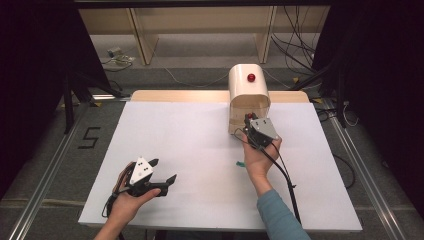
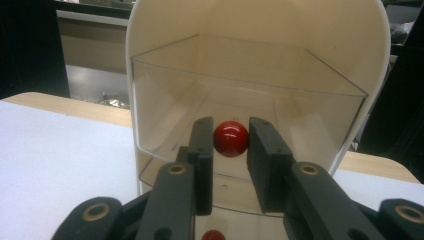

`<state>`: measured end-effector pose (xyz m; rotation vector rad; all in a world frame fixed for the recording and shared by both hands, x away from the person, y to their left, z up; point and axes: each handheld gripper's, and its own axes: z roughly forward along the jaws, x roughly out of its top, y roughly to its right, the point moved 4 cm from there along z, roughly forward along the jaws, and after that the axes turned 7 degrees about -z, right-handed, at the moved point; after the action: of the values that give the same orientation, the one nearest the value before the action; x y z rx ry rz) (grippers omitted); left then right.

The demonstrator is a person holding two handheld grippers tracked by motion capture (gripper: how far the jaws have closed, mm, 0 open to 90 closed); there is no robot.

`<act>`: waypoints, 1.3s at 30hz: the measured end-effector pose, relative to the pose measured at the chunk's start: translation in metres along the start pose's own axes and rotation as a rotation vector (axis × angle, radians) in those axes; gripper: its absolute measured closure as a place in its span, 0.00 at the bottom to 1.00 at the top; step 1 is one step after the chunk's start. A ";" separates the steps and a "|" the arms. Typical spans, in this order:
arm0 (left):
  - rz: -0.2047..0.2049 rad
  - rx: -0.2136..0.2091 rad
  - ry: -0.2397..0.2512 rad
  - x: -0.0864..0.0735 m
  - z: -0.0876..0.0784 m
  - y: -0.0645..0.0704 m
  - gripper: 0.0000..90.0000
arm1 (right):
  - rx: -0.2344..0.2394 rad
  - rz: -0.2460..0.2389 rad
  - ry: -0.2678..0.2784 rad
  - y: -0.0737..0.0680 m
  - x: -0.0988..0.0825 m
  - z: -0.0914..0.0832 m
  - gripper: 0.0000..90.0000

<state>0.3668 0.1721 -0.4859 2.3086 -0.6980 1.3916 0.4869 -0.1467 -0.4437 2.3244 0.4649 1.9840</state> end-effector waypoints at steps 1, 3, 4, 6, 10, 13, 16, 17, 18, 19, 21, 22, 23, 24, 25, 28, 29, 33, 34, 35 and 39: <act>0.000 0.000 0.000 0.000 0.000 0.000 0.19 | -0.001 0.000 0.001 0.000 0.000 0.000 0.82; -0.001 0.000 0.000 0.000 0.000 0.000 0.19 | -0.004 0.003 0.003 0.000 0.000 0.000 0.82; -0.001 0.000 0.000 0.000 0.000 0.000 0.19 | -0.003 0.004 0.002 0.000 0.000 0.000 0.82; -0.001 0.000 0.001 0.000 0.000 0.000 0.19 | -0.002 0.006 0.002 0.000 0.000 0.000 0.82; -0.001 0.000 0.000 0.000 0.000 0.000 0.19 | -0.003 0.006 0.002 0.000 0.000 0.000 0.82; -0.002 0.001 0.001 0.000 0.000 -0.001 0.19 | -0.004 0.008 0.002 0.001 0.000 0.000 0.82; 0.002 0.004 0.002 0.000 0.000 -0.001 0.19 | -0.005 0.009 0.002 0.001 0.000 0.000 0.82; 0.002 0.004 0.001 0.000 0.000 -0.001 0.19 | -0.005 0.009 0.002 0.001 0.000 0.000 0.82; 0.003 0.004 0.001 0.000 0.000 -0.001 0.19 | -0.005 0.009 0.001 0.000 0.000 -0.001 0.82; 0.003 0.005 0.001 0.000 0.000 -0.001 0.19 | -0.005 0.009 0.001 0.000 0.000 -0.001 0.82; 0.002 0.005 0.001 0.000 0.000 -0.002 0.19 | -0.004 0.009 0.002 0.001 0.000 -0.001 0.82; 0.003 0.006 -0.001 0.000 0.000 -0.002 0.19 | -0.003 0.010 0.002 0.001 0.000 -0.001 0.82; 0.003 0.006 -0.001 0.000 0.000 -0.002 0.19 | -0.003 0.009 0.002 0.001 0.000 -0.001 0.82; 0.003 0.007 -0.001 0.000 0.000 -0.002 0.19 | -0.004 0.008 0.002 0.001 0.000 -0.001 0.82; 0.002 0.007 -0.001 0.000 0.000 -0.002 0.19 | -0.003 0.007 0.003 0.001 0.000 -0.002 0.82; 0.002 0.007 0.001 0.000 0.000 -0.002 0.20 | -0.003 0.009 0.003 0.000 0.000 -0.003 0.82; 0.002 0.007 0.001 0.000 0.000 -0.002 0.20 | -0.003 0.010 0.003 0.000 0.000 -0.003 0.82; 0.003 0.007 0.000 0.000 0.000 -0.002 0.20 | -0.001 0.013 0.003 0.001 0.001 -0.004 0.82; 0.002 0.007 -0.001 0.000 0.000 -0.002 0.19 | 0.000 0.013 0.004 0.001 0.001 -0.005 0.82; 0.001 0.007 -0.001 0.000 0.000 -0.002 0.20 | -0.001 0.011 0.003 0.001 0.001 -0.005 0.82; 0.001 0.008 0.000 0.000 0.000 -0.002 0.20 | -0.001 0.012 0.005 0.001 0.001 -0.006 0.82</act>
<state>0.3676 0.1742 -0.4861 2.3143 -0.6951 1.3975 0.4815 -0.1481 -0.4412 2.3276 0.4511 1.9957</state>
